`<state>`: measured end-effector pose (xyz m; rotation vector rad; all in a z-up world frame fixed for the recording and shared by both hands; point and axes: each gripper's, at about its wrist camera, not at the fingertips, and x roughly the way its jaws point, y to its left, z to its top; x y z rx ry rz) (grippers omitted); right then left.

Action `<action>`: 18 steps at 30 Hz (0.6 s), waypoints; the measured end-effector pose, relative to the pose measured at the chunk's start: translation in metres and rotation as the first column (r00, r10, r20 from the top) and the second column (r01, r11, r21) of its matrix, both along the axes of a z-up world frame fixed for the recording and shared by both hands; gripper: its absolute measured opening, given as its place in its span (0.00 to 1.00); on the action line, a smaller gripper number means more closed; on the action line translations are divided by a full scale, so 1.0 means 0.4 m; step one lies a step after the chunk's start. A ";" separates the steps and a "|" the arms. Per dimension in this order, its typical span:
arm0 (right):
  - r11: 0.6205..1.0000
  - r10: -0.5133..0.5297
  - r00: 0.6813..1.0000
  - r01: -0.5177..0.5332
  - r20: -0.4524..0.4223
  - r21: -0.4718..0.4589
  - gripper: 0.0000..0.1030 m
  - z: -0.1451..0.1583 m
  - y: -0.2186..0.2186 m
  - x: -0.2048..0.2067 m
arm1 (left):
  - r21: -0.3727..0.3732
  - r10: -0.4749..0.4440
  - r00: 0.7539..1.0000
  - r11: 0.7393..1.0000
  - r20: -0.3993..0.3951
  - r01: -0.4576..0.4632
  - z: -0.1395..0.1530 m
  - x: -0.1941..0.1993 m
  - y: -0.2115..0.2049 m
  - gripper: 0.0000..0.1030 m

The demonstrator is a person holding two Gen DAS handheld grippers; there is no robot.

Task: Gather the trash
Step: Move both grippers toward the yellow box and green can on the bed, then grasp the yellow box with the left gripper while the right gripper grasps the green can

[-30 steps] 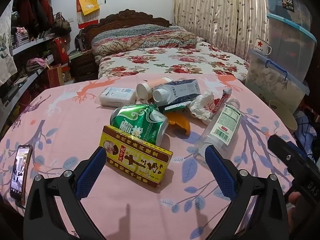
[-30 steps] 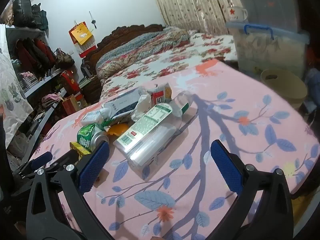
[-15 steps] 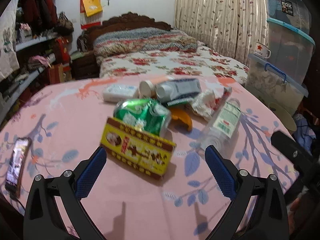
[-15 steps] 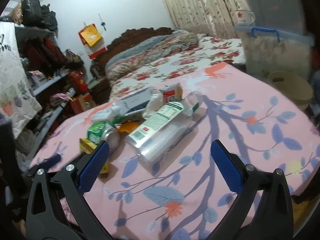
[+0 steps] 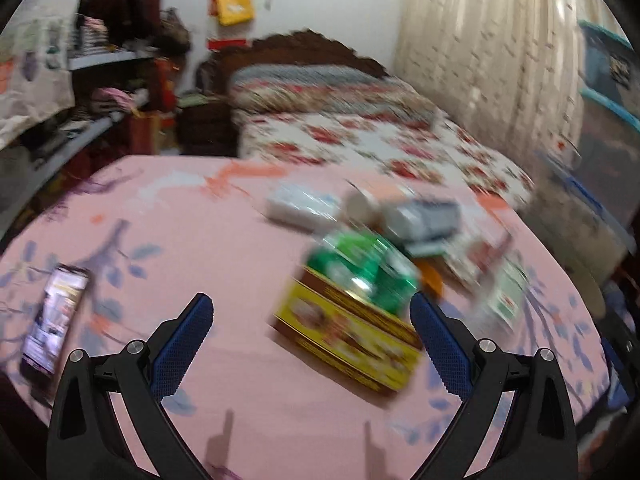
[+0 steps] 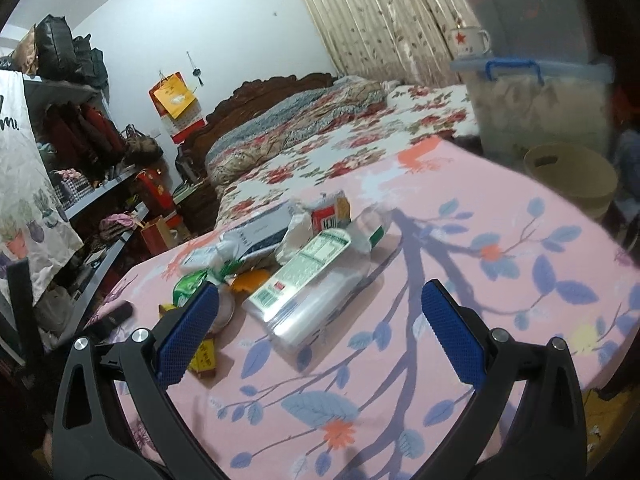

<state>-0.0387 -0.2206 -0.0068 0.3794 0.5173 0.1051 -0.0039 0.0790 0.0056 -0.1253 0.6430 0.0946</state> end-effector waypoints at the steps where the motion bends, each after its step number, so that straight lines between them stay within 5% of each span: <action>1: 1.000 0.000 1.000 0.000 0.004 -0.003 0.97 0.002 0.002 0.001 | -0.006 0.013 1.000 1.000 0.001 -0.013 0.008 0.003 0.021 0.92; 5: 0.998 0.057 0.998 -0.057 0.001 -0.020 0.95 0.002 0.022 0.010 | -0.106 0.027 0.999 0.994 -0.039 -0.031 0.009 0.023 0.097 0.92; 10: 0.957 0.276 0.960 -0.279 -0.049 -0.079 0.57 -0.007 0.110 0.055 | -0.201 -0.042 0.991 0.980 -0.131 0.015 -0.039 0.058 0.107 0.88; 13: 0.903 0.411 0.904 -0.422 -0.121 -0.085 0.41 -0.033 0.183 0.098 | -0.226 -0.088 0.982 0.973 -0.164 0.050 -0.066 0.065 0.091 0.88; 18: 0.814 0.530 0.817 -0.565 -0.225 -0.132 0.41 -0.091 0.291 0.155 | -0.261 -0.135 0.971 0.962 -0.196 0.081 -0.089 0.071 0.096 0.88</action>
